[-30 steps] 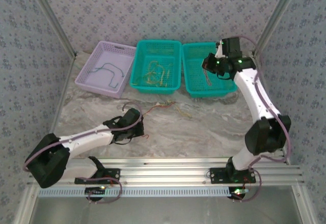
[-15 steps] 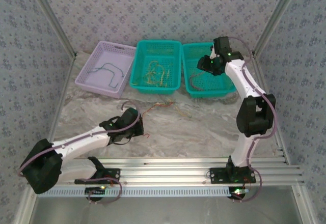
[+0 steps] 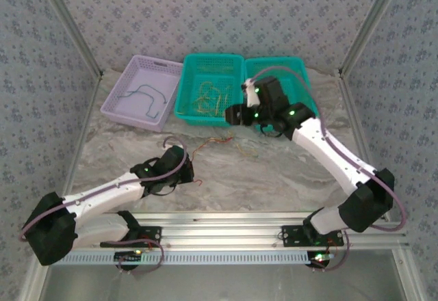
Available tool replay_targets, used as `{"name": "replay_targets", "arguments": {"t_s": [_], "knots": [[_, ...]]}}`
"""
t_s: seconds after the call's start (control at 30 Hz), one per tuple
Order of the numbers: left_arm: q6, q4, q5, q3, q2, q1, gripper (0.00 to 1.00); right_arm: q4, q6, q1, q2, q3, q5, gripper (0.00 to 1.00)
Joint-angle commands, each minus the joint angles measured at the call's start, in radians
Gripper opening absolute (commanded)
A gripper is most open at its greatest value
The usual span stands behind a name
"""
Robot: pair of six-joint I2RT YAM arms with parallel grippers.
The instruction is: Untangle the cables
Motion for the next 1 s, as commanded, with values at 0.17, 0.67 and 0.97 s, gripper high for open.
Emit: {"name": "replay_targets", "arguments": {"t_s": [0.17, 0.67, 0.97], "knots": [[-0.001, -0.014, -0.009, 0.03, -0.024, -0.024, 0.0, 0.06, 0.004, 0.07, 0.073, -0.128, 0.106, 0.64], [0.005, -0.029, 0.0, 0.028, -0.059, -0.035, 0.0, 0.092, -0.017, 0.115, 0.265, -0.075, 0.299, 0.56], [0.003, -0.038, 0.007, 0.003, -0.065, -0.049, 0.0, 0.126, -0.017, 0.127, 0.291, -0.044, 0.392, 0.35]]}}
